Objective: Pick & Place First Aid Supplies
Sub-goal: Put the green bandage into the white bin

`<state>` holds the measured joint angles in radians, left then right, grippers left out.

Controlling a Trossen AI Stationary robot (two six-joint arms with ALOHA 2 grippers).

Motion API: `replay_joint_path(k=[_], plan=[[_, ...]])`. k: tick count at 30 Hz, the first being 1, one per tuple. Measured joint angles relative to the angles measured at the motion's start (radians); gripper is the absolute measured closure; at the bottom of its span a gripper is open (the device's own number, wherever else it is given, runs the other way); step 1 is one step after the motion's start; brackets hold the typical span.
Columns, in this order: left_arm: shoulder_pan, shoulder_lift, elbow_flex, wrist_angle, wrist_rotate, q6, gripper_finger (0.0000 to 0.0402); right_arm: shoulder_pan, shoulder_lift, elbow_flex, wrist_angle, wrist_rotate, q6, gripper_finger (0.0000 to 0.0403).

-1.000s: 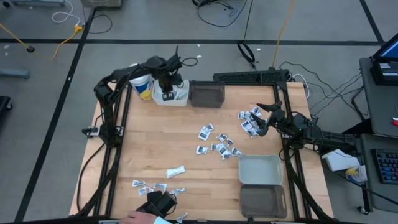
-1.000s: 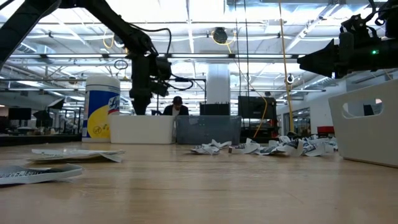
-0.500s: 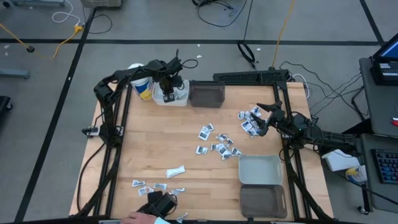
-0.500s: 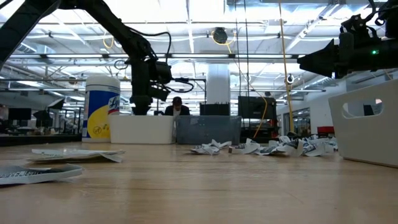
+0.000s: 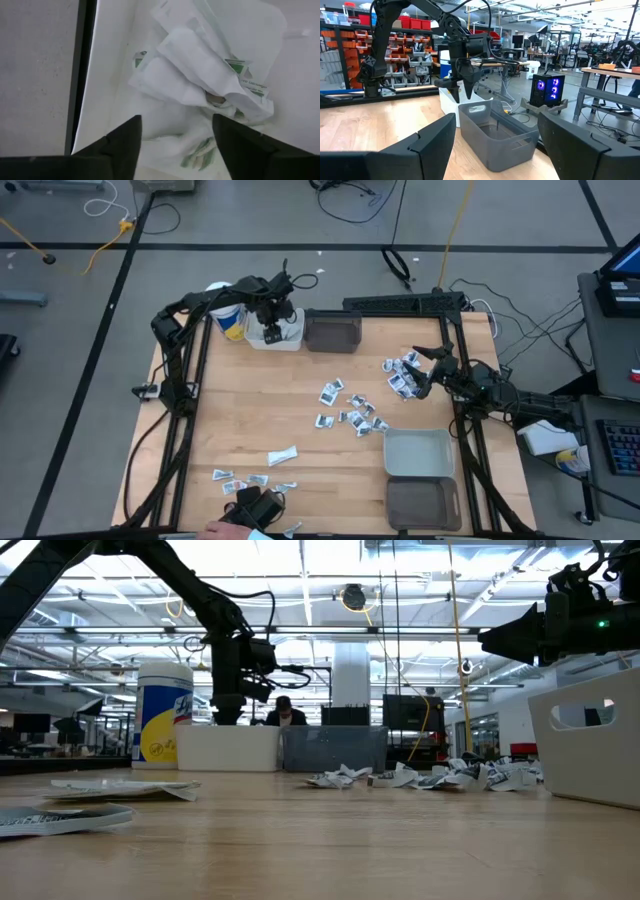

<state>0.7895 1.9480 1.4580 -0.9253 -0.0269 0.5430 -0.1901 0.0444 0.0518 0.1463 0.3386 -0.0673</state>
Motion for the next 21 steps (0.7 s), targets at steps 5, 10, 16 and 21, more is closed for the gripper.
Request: replay_joint_path(k=[5,10,16,21], plan=[[0.000,0.000,0.010,-0.009,-0.001,-0.002,0.0126,0.000,0.000,0.000,0.000,0.000,0.000,0.0124],[0.000,0.000,0.072,-0.050,-0.001,-0.003,0.0127,0.000,0.000,0.000,0.000,0.000,0.000,0.0124],[-0.013,0.000,0.154,-0.154,-0.001,-0.013,0.0141,0.000,0.000,0.000,0.000,0.000,0.000,0.0124],[-0.024,-0.024,0.170,-0.212,0.003,-0.075,0.0149,0.000,0.000,0.000,0.000,0.000,0.000,0.0124]])
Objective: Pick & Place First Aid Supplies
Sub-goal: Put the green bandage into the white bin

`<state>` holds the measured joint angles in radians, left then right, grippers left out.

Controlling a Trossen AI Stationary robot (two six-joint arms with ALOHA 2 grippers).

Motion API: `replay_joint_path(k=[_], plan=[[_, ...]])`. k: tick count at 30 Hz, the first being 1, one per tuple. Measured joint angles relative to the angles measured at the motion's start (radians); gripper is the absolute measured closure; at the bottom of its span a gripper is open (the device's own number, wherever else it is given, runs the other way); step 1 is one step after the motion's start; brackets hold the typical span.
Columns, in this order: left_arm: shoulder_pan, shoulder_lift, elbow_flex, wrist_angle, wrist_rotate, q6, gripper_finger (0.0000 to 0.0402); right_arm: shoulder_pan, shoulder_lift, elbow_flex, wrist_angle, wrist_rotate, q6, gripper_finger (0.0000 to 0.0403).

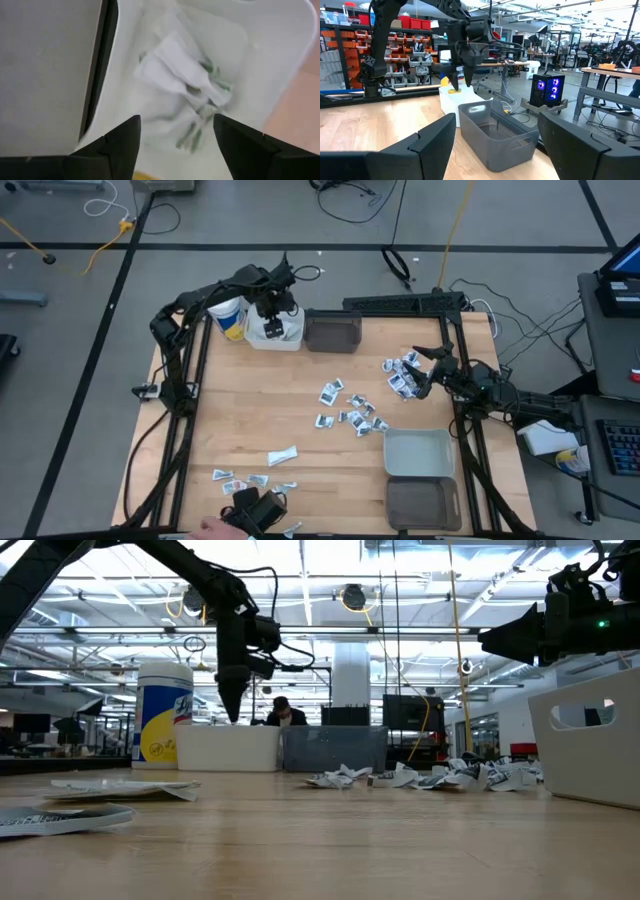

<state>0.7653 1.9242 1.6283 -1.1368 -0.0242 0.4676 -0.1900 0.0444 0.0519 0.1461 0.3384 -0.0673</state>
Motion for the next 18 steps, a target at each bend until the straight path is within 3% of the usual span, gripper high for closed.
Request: replay_joint_path(k=[8,18], plan=[[-0.062,-0.092,-0.023,-0.039,-0.020,-0.069,0.0143,0.000,0.000,0.000,0.000,0.000,0.000,0.0124],[-0.328,-0.321,-0.336,0.092,-0.029,-0.127,0.0156,0.000,0.000,0.000,0.000,0.000,0.000,0.0124]])
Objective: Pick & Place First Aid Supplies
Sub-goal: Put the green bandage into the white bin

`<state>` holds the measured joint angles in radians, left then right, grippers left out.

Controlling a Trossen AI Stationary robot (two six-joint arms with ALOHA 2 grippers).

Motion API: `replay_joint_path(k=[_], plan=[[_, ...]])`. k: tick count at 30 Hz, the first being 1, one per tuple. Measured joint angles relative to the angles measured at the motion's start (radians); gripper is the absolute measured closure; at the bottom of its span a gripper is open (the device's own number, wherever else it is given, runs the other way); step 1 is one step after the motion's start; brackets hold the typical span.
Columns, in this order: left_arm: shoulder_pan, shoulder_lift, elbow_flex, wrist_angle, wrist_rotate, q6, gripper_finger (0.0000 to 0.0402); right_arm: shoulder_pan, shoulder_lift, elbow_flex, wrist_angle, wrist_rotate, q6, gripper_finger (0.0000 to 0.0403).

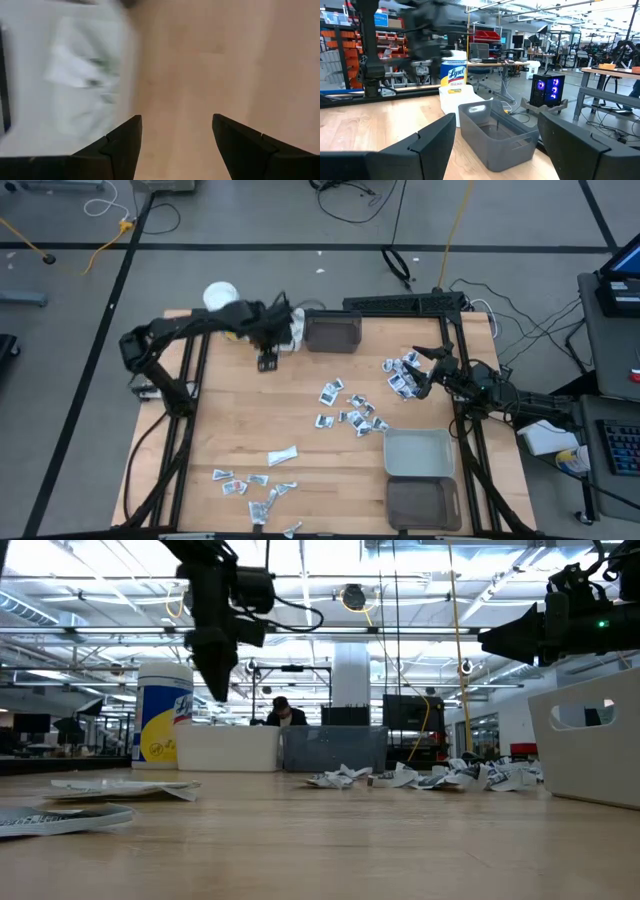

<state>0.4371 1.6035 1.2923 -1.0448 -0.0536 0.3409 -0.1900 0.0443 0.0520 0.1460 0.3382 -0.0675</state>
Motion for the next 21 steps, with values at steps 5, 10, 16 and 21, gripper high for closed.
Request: replay_joint_path(k=[5,10,16,21], plan=[[-0.162,-0.055,-0.085,-0.001,0.002,-0.091,0.0152,0.000,0.000,0.000,0.000,0.000,0.000,0.0124],[-0.316,-0.061,-0.098,0.000,0.004,-0.199,0.0151,0.000,0.000,0.000,0.000,0.000,0.000,0.0124],[-0.466,-0.061,-0.098,0.000,0.002,-0.339,0.0151,0.000,0.000,0.000,0.000,0.000,0.000,0.0124],[-0.579,-0.061,-0.098,-0.001,0.001,-0.493,0.0151,0.000,0.000,0.000,0.000,0.000,0.000,0.0124]])
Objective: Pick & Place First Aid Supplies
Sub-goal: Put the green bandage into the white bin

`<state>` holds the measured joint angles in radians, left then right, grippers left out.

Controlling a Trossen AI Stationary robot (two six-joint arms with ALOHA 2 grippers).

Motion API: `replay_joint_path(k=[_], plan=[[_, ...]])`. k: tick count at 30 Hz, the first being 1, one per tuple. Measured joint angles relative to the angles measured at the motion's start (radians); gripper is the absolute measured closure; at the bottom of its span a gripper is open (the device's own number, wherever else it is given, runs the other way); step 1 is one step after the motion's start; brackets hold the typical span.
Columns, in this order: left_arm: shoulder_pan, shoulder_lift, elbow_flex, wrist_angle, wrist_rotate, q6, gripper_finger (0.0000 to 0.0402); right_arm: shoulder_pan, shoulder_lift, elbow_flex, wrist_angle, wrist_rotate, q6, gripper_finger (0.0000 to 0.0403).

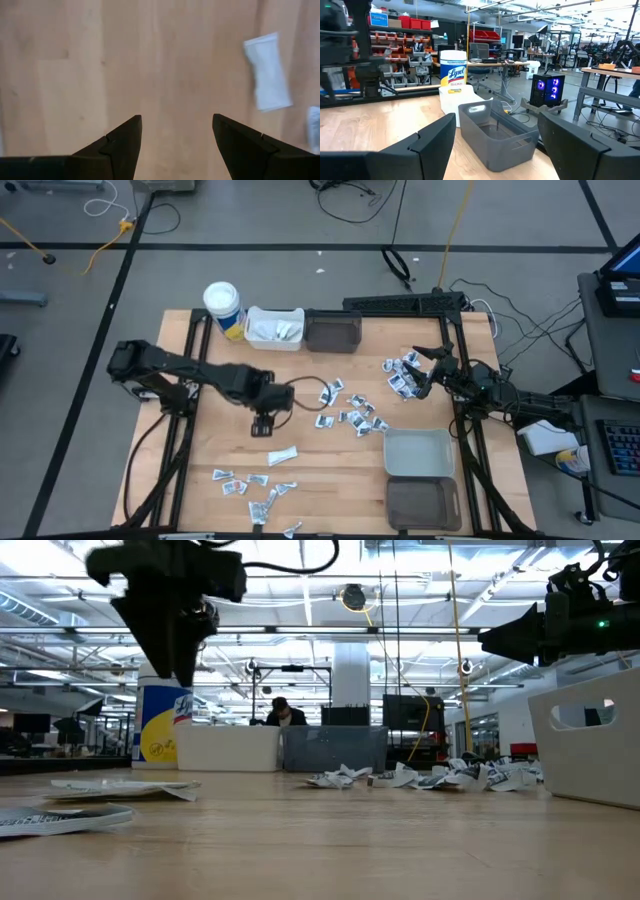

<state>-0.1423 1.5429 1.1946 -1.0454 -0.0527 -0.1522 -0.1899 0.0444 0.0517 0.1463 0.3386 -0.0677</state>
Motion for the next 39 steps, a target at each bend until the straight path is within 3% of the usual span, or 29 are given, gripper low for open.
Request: replay_joint_path(k=[7,17,28,39], plan=[[-0.135,0.034,0.008,-0.015,0.003,-0.233,0.0151,0.000,0.000,0.000,0.000,0.000,0.000,0.0124],[-0.263,0.189,0.123,-0.033,0.052,-0.418,0.0151,0.000,0.000,0.000,0.000,0.000,0.000,0.0124],[-0.244,0.362,0.323,-0.032,0.052,-0.437,0.0151,0.000,0.000,0.000,0.000,0.000,0.000,0.0124],[-0.224,0.405,0.343,-0.029,0.054,-0.471,0.0151,0.000,0.000,0.000,0.000,0.000,0.000,0.0124]])
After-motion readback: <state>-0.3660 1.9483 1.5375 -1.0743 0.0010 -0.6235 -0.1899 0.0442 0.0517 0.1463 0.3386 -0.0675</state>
